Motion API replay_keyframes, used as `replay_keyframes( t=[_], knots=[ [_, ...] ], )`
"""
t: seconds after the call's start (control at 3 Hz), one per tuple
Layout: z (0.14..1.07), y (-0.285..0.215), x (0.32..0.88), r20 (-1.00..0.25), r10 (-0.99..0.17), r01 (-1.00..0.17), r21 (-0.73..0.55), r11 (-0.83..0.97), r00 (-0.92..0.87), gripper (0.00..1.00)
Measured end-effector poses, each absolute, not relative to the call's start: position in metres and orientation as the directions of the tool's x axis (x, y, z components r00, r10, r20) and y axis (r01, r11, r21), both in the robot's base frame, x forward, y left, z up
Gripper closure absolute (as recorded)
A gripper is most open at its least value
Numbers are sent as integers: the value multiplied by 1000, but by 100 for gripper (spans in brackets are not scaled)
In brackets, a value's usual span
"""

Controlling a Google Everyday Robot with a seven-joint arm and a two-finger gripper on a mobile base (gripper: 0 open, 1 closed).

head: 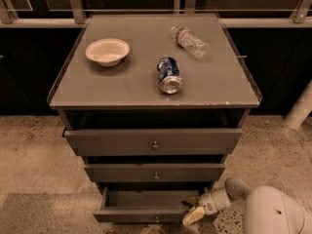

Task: Open bottom drawer

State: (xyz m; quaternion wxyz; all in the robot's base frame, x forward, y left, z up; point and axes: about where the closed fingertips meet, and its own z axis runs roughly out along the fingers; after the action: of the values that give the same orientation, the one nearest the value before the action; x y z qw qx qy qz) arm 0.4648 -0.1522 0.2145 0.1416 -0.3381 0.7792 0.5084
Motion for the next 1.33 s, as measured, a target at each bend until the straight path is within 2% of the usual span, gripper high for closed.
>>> replay_keyframes(
  t=[1.0, 1.33],
  knots=[
    [217, -163, 446, -538, -397, -660, 686, 306, -743, 0],
    [248, -177, 439, -609, -344, -698, 599, 392, -715, 0]
  ],
)
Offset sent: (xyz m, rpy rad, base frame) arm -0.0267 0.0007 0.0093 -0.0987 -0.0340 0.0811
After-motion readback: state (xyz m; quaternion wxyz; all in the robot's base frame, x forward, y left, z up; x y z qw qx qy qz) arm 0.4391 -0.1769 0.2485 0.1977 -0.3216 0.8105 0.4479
